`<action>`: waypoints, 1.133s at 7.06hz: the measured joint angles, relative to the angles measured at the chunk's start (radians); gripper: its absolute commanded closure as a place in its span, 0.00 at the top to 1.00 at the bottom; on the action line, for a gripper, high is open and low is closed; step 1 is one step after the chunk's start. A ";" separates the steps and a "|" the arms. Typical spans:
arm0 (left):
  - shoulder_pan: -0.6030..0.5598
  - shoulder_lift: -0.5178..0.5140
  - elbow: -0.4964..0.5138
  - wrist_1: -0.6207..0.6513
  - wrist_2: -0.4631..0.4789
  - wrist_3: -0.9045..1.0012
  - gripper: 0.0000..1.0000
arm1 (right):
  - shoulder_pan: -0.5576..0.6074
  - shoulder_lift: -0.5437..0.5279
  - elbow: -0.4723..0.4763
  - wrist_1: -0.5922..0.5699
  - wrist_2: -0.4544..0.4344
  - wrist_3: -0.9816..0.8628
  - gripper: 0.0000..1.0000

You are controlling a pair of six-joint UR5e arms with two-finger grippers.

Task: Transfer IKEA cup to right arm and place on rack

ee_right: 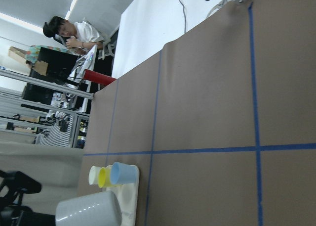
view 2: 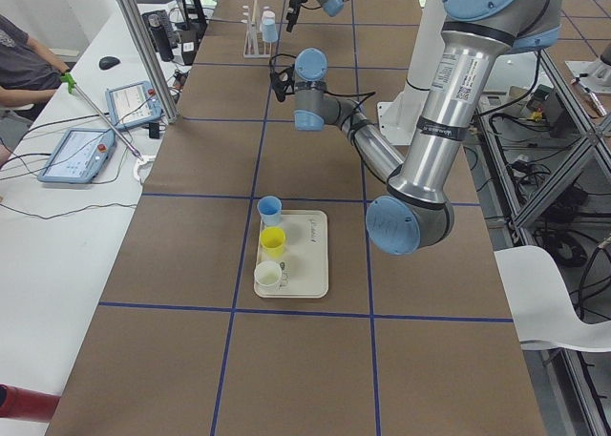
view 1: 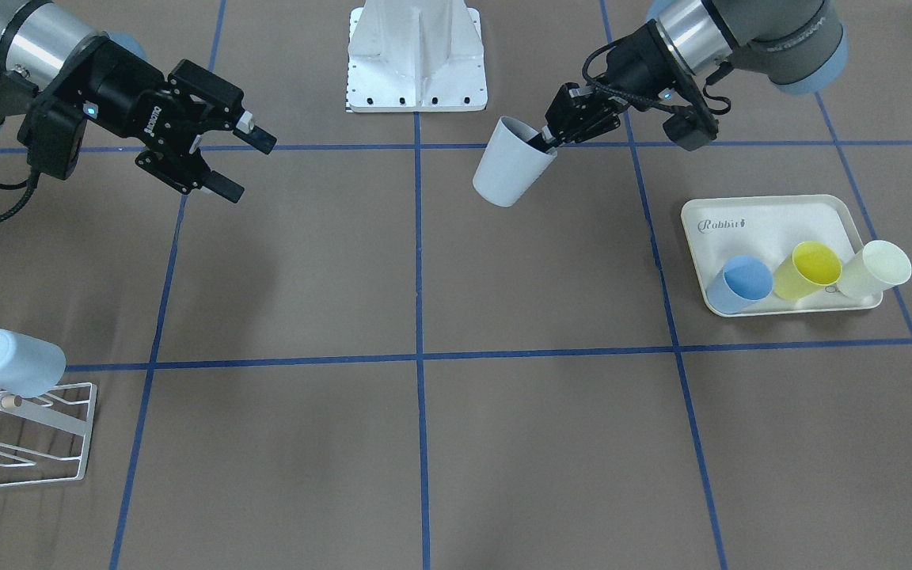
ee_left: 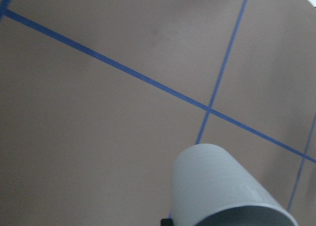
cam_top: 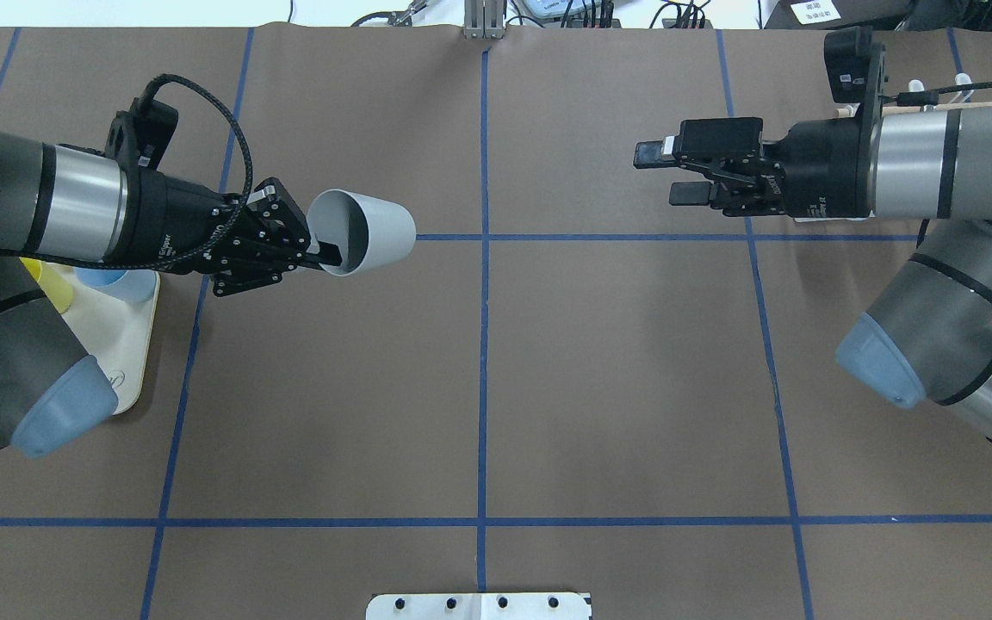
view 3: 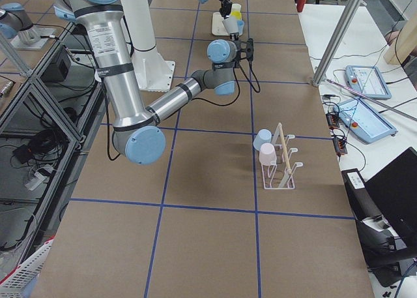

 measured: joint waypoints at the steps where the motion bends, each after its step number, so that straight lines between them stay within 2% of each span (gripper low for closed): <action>1: 0.015 -0.030 0.016 -0.079 0.000 -0.122 0.00 | -0.026 0.006 0.001 0.068 -0.023 0.016 0.99; 5: 0.055 -0.100 0.073 -0.399 0.038 -0.475 0.00 | -0.132 0.012 -0.004 0.347 -0.107 0.086 0.99; 7: 0.098 -0.103 0.116 -0.606 0.143 -0.644 0.00 | -0.184 0.022 -0.001 0.418 -0.163 0.100 0.99; 8: 0.153 -0.104 0.137 -0.712 0.226 -0.692 0.00 | -0.204 0.036 0.000 0.431 -0.198 0.109 0.98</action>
